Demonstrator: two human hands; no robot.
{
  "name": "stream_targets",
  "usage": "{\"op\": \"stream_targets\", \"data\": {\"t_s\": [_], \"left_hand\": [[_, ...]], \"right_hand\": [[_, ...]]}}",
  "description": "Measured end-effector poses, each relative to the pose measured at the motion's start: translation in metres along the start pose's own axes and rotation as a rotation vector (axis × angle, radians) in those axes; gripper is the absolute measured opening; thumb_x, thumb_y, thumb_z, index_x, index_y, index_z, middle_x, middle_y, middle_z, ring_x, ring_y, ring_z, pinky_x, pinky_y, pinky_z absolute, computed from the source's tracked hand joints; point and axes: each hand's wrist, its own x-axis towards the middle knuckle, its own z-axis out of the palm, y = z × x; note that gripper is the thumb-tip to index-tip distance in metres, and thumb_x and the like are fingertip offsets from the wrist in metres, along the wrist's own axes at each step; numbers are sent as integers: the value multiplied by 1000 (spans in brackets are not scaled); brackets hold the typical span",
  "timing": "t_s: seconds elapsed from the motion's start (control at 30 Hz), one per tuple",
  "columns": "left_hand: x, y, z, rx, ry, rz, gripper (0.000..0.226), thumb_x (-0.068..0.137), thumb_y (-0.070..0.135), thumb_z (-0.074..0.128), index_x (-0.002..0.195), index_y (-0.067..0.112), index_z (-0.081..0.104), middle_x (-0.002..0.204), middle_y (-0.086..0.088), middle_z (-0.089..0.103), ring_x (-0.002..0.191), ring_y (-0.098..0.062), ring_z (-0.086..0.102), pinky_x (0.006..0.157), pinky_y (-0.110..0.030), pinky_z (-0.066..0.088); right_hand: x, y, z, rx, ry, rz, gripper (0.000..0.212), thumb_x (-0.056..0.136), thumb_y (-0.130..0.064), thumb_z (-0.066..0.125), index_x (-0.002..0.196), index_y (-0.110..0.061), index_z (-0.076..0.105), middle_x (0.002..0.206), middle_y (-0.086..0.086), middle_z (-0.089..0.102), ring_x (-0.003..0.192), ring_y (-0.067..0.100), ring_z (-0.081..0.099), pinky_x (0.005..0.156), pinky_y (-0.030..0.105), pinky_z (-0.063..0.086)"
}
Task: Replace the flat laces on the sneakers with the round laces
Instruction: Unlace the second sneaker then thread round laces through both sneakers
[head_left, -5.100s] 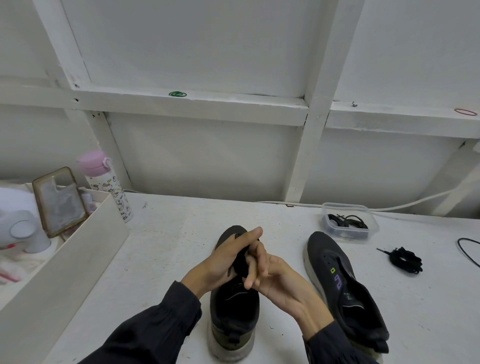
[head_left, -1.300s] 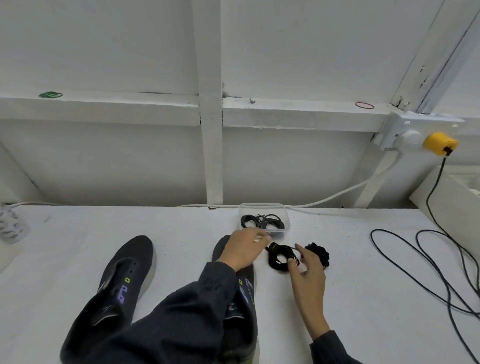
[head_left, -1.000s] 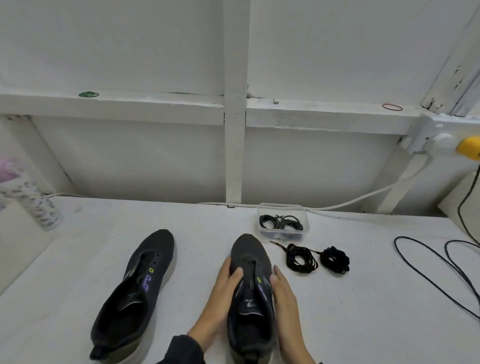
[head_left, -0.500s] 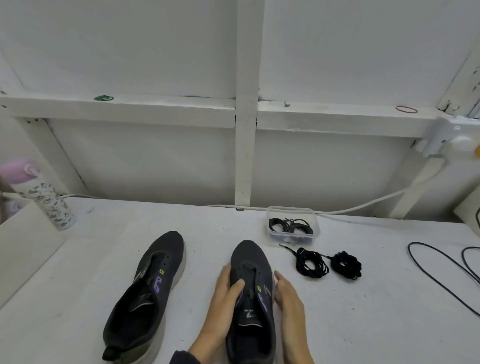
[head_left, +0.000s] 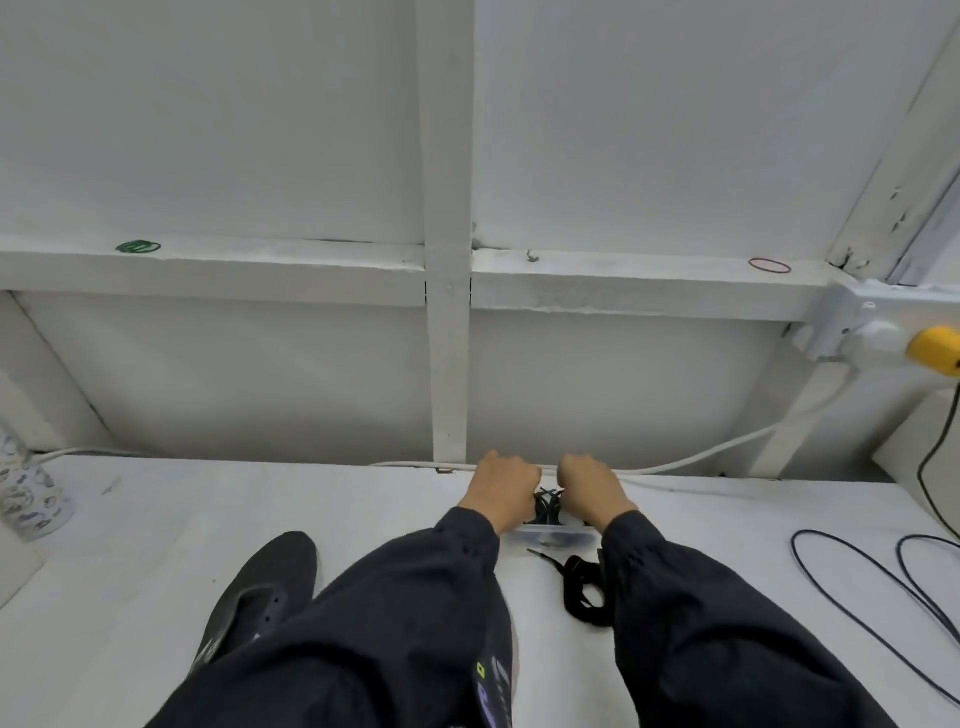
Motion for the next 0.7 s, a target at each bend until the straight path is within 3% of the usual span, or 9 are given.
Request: {"op": "stream_targets", "data": {"t_s": [0.07,0.17,0.23,0.3,0.37,0.43,0.5,0.6,0.7], "left_hand": [[10,6,9,144,-50,4,9,88,9,52,90,14,60,97,-8,68,95,-28,62,94,-35,33],[21,8,23,258,-80,-9,15,93,13,52,78,17,50,81,-4,59,93,-25,62,103,-37,30],[24,8,24,269,-98,-1,21,92,14,53,72,17,46,67,0,45,93,-25,62,102,-36,30],[25,9,21,272,-119,27,19,90,10,54,73,17,47,64,1,38,93,-25,62,102,-36,30],[27,9,21,292,-119,52,17,89,5,54,79,18,49,63,1,36,93,-24,63,105,-36,30],[27,9,22,310,-109,56,19,88,2,55,79,18,49,61,1,32,92,-23,64,106,-37,28],[28,7,23,317,-97,64,26,88,3,57,69,17,44,60,1,32,89,-23,64,106,-36,28],[29,5,26,321,-81,107,39,87,5,58,60,16,31,60,1,32,86,-23,63,104,-37,30],[28,0,20,275,-71,106,27,87,5,55,65,13,41,66,-2,49,88,-27,63,103,-37,32]], "right_hand": [[7,0,5,-116,-40,-46,19,88,6,45,76,-8,44,117,18,62,108,34,60,82,35,47],[16,3,16,-183,-63,-73,21,88,7,47,75,-9,43,113,15,61,107,33,61,81,35,47],[21,6,23,-181,-40,-87,35,86,8,48,65,-13,29,90,9,57,100,32,62,74,34,43],[21,8,24,-171,-20,-92,40,85,9,48,63,-14,23,69,3,37,93,32,60,68,32,37],[20,10,24,-165,-2,-99,41,84,10,48,62,-14,23,74,7,47,97,32,62,68,30,35],[19,11,24,-175,9,-94,40,84,11,48,62,-13,24,98,14,63,101,31,63,68,30,34],[18,10,25,-171,7,-90,36,85,11,47,65,-13,29,99,13,62,102,31,62,68,30,33],[15,8,22,-128,-13,-85,38,84,10,47,64,-13,26,68,3,35,89,33,56,67,30,32],[12,8,15,-94,-16,-84,39,83,10,47,62,-13,24,64,3,29,77,28,43,65,29,31]]}}
